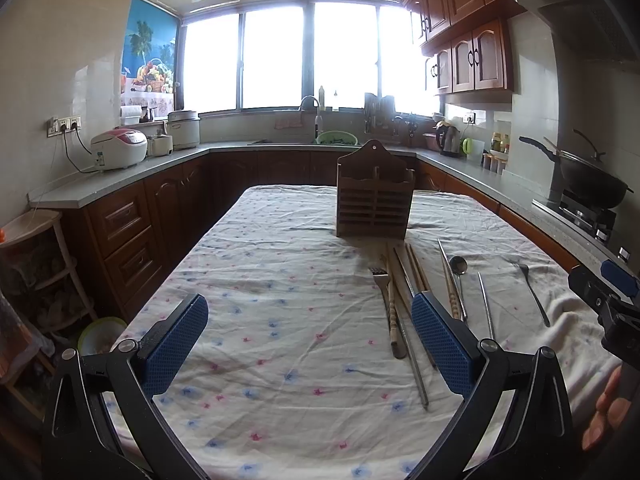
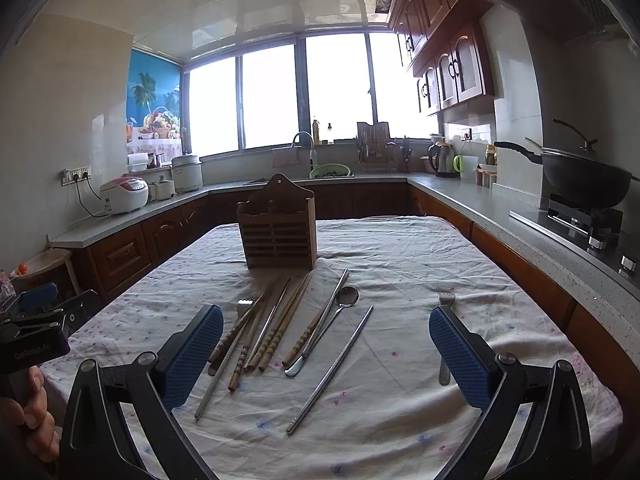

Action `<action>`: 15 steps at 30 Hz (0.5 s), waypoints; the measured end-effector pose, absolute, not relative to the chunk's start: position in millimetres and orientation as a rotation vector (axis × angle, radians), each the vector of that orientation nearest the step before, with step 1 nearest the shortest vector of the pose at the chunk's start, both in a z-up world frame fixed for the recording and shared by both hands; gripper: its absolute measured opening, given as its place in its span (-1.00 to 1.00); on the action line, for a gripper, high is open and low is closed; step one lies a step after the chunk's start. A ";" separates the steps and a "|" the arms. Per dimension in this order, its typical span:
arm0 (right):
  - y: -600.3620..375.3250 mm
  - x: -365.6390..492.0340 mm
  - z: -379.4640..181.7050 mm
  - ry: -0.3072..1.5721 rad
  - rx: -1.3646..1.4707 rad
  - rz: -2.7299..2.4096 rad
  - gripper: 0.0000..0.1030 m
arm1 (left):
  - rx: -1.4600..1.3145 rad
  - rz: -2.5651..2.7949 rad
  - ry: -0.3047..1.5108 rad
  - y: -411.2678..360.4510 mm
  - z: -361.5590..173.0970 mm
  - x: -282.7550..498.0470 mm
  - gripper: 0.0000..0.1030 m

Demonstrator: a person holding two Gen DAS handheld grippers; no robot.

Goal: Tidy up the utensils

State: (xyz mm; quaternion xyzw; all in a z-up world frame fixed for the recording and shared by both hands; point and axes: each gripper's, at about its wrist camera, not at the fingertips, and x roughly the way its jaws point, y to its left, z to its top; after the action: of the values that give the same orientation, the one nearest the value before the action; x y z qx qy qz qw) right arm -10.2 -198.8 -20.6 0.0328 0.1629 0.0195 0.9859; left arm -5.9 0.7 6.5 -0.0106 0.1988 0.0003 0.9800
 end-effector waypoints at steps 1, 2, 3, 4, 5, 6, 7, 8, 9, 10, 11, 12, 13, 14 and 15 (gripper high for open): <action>-198.7 -10.0 -20.6 0.328 0.065 0.038 1.00 | -0.019 0.001 0.398 0.8 6.9 -6.0 1.00; -198.8 -9.7 -20.8 0.328 0.065 0.037 1.00 | -0.016 0.002 0.396 0.1 7.6 -6.0 1.00; -198.9 -9.4 -20.8 0.328 0.065 0.038 1.00 | -0.015 0.003 0.393 0.0 8.3 -6.2 1.00; -198.9 -9.3 -20.8 0.328 0.066 0.038 1.00 | -0.013 0.004 0.392 -0.8 8.6 -6.7 1.00; -198.7 -9.3 -20.8 0.328 0.066 0.036 1.00 | -0.012 0.003 0.392 -0.9 9.0 -6.6 1.00; -198.6 -9.4 -20.9 0.328 0.065 0.038 1.00 | -0.010 0.003 0.392 -1.4 8.9 -6.5 1.00; -198.6 -9.3 -20.8 0.328 0.066 0.038 1.00 | -0.008 0.004 0.394 -1.7 8.9 -6.2 1.00; -198.3 -9.3 -21.0 0.328 0.065 0.037 1.00 | -0.007 0.005 0.395 -2.3 8.3 -5.6 1.00; -198.2 -9.4 -21.1 0.329 0.065 0.037 1.00 | -0.008 0.006 0.396 -2.2 8.6 -5.3 1.00; -198.2 -9.1 -21.2 0.329 0.065 0.038 1.00 | -0.009 0.005 0.397 -2.7 6.9 -4.6 1.00; -198.0 -8.7 -21.4 0.330 0.065 0.038 1.00 | -0.010 0.006 0.396 -3.0 6.4 -4.5 1.00; -197.8 -8.7 -21.7 0.329 0.066 0.038 1.00 | -0.010 0.006 0.396 -3.0 6.5 -4.4 1.00; -197.7 -8.7 -21.7 0.329 0.066 0.038 1.00 | -0.009 0.007 0.396 -3.2 6.2 -4.3 1.00; -197.8 -8.6 -21.6 0.330 0.066 0.038 1.00 | -0.009 0.007 0.396 -3.1 5.9 -4.6 1.00; -197.9 -7.8 -21.9 0.332 0.067 0.040 1.00 | -0.010 0.007 0.396 -3.3 5.8 -4.5 1.00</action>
State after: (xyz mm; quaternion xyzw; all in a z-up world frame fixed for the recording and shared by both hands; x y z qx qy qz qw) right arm -7.8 -197.9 -21.9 0.0332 0.1653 0.0199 0.9855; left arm -4.5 -3.3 5.8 -0.0048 0.1967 0.0037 0.9805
